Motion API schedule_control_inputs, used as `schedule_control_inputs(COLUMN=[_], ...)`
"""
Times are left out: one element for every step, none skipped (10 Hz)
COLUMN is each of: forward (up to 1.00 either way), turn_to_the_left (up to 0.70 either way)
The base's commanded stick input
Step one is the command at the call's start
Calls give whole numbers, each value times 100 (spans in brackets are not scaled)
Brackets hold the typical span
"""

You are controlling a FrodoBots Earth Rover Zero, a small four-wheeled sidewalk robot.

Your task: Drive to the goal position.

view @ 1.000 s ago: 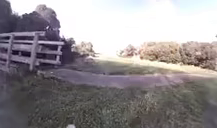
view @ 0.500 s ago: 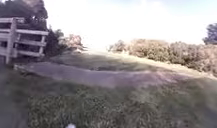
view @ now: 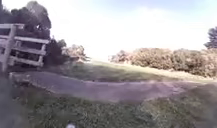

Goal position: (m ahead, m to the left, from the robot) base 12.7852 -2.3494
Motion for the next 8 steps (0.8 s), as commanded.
schedule_control_inputs(forward=[5,5,4,5,5,5,5,5], turn_to_the_left=[0,0,0,0,0,0,0,0])
